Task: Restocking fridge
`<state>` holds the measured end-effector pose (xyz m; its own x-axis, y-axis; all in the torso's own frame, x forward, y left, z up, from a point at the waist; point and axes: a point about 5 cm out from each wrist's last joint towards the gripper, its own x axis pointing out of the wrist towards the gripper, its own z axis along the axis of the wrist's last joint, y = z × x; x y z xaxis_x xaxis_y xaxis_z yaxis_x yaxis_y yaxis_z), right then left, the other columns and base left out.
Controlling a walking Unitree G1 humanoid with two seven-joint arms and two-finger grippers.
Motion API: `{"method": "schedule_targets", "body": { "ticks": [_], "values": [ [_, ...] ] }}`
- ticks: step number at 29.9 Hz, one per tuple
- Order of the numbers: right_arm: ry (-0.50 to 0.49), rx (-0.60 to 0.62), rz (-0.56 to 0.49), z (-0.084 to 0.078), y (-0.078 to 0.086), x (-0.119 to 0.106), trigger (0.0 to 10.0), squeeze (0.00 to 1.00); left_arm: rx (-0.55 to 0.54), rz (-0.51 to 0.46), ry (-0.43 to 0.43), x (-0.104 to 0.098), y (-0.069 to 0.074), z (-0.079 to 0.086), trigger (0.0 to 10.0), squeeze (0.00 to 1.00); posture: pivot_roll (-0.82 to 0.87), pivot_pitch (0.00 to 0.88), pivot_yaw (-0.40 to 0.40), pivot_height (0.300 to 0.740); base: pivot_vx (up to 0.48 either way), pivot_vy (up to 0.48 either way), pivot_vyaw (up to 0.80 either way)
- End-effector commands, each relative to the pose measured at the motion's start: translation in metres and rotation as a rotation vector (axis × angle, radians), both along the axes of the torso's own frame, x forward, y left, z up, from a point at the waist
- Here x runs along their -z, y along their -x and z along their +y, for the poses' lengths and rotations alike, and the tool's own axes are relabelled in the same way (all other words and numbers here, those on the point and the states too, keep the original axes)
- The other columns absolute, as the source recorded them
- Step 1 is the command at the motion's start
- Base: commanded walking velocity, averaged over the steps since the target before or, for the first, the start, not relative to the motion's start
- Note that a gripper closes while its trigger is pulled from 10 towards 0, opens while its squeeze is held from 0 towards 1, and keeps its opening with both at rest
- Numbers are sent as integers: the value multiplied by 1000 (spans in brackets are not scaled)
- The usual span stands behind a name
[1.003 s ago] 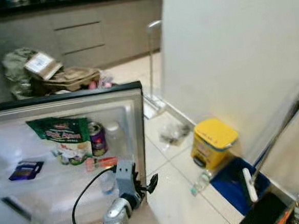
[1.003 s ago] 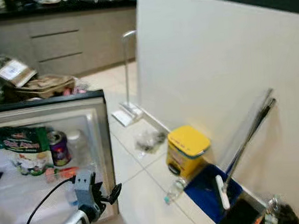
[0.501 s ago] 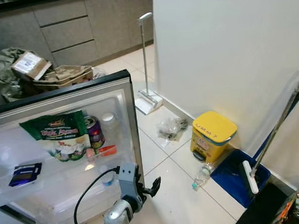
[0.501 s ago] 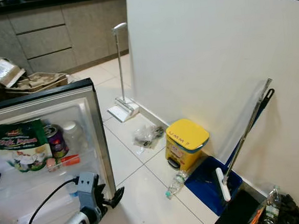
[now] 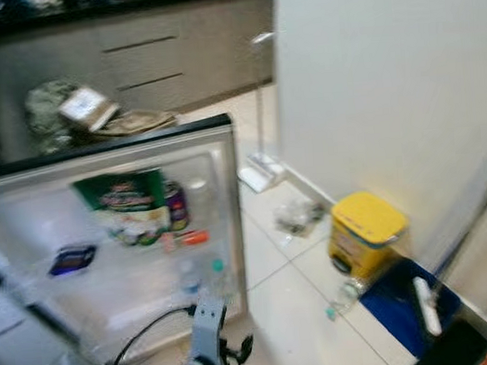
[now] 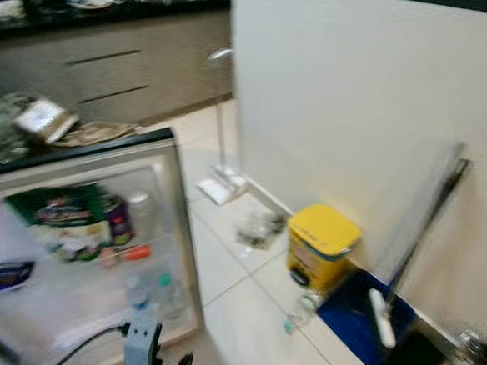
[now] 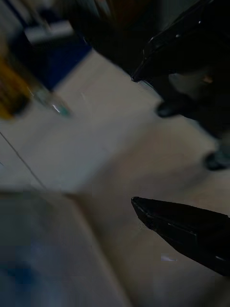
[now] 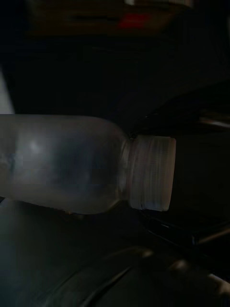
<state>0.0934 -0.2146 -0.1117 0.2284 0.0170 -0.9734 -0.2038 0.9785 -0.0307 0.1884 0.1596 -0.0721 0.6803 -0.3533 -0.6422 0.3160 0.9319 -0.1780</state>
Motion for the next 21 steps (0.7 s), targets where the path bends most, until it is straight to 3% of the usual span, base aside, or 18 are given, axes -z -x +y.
{"method": "schedule_targets", "body": {
  "ticks": [1,2,7,11,18,21],
  "values": [
    [-4,-14,-19,1,-5,-1,10000,0,4,30,-31,3,4,5,10000,0,-13,0,-36,740,0,0,794],
    [-10,-16,-17,3,-5,-1,10000,0,-6,90,-63,10,17,8,10000,0,-15,0,-34,740,0,0,794],
    [-18,-16,-17,4,-5,-1,10000,0,-41,151,-86,17,31,14,10000,0,-19,0,-33,740,0,0,791],
    [-25,-15,-16,3,-5,-1,10000,0,-77,232,-115,26,52,21,10000,0,-23,0,-35,740,0,0,786],
    [-3,-15,-18,-1,-4,-1,10000,0,-75,229,-123,26,51,21,10000,0,-24,0,-37,740,0,0,723],
    [6,-11,-22,-3,-5,-2,10000,0,-74,200,-115,23,43,20,10000,0,-22,0,-40,740,0,0,0]
  ]
}}
